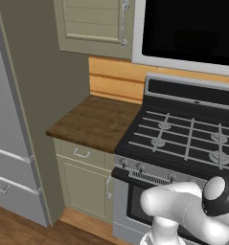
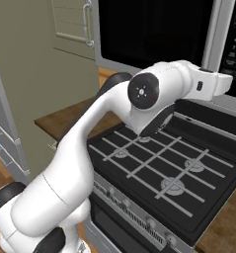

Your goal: Pick the lime from the sink and place it in the bowl. Then pick the bowl and place it in the microwave. Then close the microwave door and press the start button.

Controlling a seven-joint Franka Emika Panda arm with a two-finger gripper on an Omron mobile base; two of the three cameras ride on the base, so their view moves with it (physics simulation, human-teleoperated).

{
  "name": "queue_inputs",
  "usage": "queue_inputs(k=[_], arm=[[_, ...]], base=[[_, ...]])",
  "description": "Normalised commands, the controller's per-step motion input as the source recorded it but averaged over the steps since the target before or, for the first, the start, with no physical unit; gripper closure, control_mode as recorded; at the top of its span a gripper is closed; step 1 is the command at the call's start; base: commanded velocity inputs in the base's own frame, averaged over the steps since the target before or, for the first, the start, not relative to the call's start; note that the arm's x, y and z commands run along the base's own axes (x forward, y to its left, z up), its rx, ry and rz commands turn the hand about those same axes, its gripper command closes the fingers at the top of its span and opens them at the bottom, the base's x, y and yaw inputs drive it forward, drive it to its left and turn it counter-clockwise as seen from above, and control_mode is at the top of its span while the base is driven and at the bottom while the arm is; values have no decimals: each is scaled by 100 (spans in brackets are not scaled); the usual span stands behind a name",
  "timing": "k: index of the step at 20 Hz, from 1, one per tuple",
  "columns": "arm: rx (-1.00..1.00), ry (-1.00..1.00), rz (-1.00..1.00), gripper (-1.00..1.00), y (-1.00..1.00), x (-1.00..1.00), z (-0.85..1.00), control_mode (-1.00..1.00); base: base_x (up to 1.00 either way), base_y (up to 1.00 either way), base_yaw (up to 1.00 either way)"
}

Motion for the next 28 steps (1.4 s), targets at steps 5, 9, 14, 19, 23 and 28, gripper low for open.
queue_inputs(k=[5,9,14,19,23,28], arm=[[0,0,3,100,-29,10,0,-100],[0,0,0,100,-15,18,0,-100],[0,0,0,100,-11,18,-2,-100],[0,0,0,100,-24,9,-1,-100],[0,0,0,100,-11,12,-13,-100],[0,0,0,100,-1,11,-22,-100]], base=[[0,0,0],[0,0,0],[0,0,0],[0,0,0],[0,0,0],[0,0,0]])
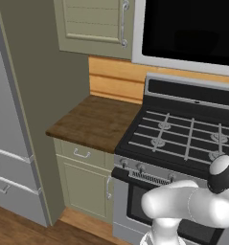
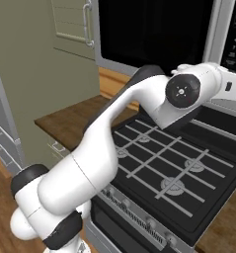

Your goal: Pick the lime from the sink and place it in the bowl. Then pick the bowl and place it in the microwave. Then close the microwave door and press the start button.

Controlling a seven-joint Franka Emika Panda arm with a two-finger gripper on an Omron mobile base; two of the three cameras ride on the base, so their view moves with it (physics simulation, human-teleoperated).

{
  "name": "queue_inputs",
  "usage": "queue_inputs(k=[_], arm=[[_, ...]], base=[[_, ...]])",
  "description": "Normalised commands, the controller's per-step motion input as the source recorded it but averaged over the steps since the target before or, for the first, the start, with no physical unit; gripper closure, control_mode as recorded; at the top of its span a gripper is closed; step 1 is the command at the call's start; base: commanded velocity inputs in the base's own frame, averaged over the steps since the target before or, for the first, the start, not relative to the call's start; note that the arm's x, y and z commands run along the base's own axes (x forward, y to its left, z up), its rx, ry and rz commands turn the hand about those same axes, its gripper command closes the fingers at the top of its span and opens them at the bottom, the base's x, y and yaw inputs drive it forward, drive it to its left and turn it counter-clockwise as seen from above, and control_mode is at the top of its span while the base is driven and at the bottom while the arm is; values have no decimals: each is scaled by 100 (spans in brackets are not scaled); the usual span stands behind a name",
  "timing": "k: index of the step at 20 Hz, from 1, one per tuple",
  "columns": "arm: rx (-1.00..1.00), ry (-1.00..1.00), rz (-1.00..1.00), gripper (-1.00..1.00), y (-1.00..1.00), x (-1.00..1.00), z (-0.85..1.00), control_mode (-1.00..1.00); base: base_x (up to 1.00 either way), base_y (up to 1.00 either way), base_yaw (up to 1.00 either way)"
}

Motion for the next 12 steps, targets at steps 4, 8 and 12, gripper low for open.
queue_inputs(k=[4,8,12], arm=[[0,0,0,100,-6,22,-4,-100],[0,0,0,100,-19,22,0,-100],[0,0,0,100,-16,16,-1,-100]], base=[[0,0,0],[0,0,0],[0,0,0]])
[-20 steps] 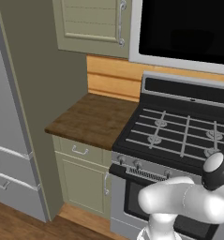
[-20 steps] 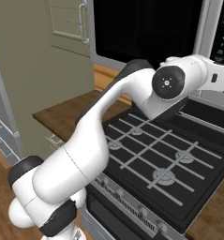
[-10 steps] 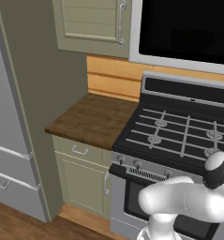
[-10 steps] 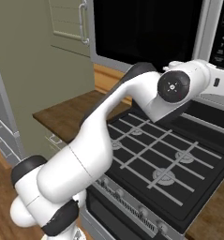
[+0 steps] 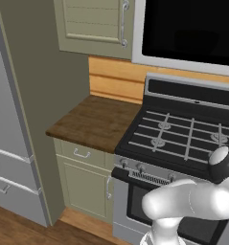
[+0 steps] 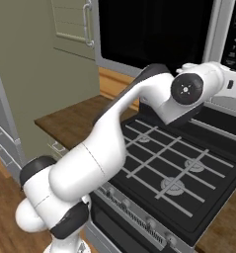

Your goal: Pick the lime from the sink and place it in the bowl. Then pick the bowl and place it in the microwave. Then close the microwave door and press the start button.

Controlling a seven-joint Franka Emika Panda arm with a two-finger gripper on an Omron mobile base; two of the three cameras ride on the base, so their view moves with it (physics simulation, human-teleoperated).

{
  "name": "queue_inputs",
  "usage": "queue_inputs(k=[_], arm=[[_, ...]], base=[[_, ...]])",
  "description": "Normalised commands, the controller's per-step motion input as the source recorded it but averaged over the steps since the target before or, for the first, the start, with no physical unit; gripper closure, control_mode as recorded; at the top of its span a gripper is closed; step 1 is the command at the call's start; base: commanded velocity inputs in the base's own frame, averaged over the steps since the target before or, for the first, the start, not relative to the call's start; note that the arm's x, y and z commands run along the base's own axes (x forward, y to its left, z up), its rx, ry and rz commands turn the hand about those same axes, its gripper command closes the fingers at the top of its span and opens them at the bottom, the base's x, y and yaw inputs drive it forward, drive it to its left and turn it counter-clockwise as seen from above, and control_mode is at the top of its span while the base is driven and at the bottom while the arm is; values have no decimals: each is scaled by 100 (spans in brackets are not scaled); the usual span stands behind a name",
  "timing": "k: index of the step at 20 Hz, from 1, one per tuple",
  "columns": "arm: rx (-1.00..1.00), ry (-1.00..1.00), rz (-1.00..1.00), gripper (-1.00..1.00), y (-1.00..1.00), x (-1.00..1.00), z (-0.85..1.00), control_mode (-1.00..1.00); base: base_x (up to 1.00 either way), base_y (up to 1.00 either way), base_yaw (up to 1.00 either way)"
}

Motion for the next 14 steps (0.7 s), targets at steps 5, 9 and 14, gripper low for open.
queue_inputs(k=[5,9,14], arm=[[0,0,0,100,-9,18,-6,-100],[0,0,1,100,-16,23,-9,-100],[0,4,5,100,-27,42,-17,-100]], base=[[0,0,0],[0,0,0],[0,0,0]])
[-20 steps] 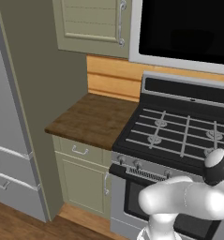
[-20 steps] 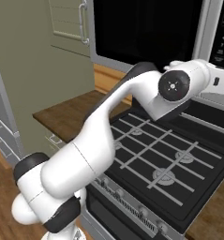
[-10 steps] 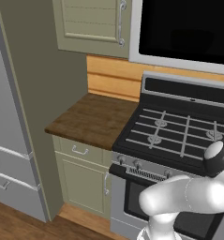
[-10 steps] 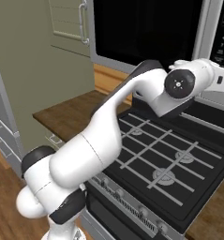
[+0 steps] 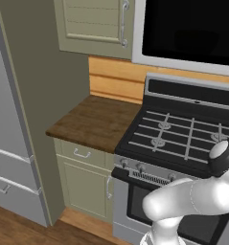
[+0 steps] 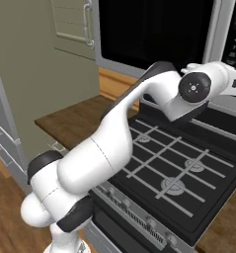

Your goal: Pick the lime from the sink and place it in the bowl. Then pick the bowl and place it in the microwave. Then close the microwave door and press the start button.

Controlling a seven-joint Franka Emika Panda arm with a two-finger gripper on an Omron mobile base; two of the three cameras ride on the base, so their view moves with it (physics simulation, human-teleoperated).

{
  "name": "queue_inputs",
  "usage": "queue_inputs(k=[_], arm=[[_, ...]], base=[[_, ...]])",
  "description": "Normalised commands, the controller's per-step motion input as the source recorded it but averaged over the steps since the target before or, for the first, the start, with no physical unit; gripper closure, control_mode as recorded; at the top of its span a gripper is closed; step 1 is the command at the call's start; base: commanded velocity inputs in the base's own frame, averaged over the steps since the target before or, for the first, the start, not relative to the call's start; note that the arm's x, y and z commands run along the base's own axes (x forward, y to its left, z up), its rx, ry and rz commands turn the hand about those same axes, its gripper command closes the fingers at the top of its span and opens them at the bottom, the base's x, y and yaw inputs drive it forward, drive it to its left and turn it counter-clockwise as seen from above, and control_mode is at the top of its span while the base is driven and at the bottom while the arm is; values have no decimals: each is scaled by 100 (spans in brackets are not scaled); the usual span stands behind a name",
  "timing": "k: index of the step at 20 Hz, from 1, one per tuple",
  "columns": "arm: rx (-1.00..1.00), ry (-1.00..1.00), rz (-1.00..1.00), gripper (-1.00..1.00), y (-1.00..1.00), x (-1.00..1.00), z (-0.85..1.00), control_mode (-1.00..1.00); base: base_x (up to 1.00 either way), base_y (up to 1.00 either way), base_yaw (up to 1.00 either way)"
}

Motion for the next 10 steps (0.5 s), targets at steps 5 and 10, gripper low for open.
queue_inputs(k=[5,10], arm=[[0,0,3,100,21,5,-13,-100],[0,-4,0,100,63,-48,1,-100]], base=[[0,0,0],[0,0,0]])
